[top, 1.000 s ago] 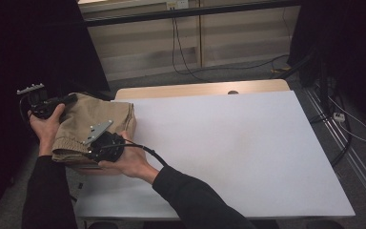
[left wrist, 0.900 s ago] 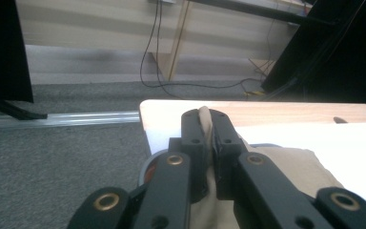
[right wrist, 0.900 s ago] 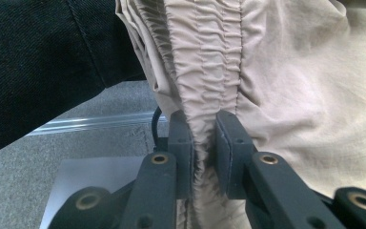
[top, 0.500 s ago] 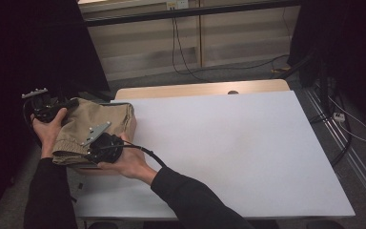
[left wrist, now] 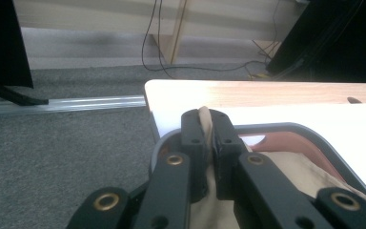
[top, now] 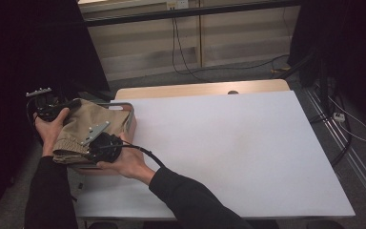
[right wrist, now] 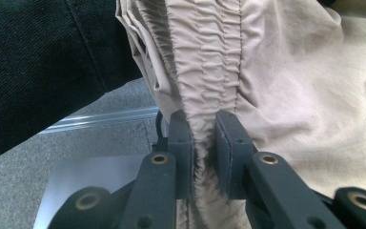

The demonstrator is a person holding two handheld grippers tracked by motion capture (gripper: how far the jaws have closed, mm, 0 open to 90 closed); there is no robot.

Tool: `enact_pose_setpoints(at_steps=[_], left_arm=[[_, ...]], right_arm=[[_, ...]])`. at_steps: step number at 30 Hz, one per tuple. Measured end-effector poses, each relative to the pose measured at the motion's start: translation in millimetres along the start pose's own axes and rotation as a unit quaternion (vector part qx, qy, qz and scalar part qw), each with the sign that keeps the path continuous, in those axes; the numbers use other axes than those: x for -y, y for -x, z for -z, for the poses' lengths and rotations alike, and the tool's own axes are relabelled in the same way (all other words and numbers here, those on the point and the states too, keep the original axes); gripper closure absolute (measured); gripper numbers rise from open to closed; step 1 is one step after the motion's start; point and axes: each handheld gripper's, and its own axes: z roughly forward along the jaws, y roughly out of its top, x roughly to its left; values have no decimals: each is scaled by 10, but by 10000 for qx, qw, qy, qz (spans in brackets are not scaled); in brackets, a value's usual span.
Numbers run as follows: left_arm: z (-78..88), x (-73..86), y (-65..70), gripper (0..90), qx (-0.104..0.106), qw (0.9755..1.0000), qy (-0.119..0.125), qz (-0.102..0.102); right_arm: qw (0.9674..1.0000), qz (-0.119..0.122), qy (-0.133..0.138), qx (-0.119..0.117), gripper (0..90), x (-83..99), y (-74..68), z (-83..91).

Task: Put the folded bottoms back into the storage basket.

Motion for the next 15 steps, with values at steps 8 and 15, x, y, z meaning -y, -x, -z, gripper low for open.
enact_pose_setpoints(at_steps=[8, 15], left_arm=[[-50, -16, -18, 869, 37, 9999, -92, -28], [-98, -17, -21, 869, 78, 9997, -180, -122]], right_arm=[[10000, -47, -1, 33, 780, 14, 35, -44], [9999, -117, -47, 20, 774, 55, 74, -114]])
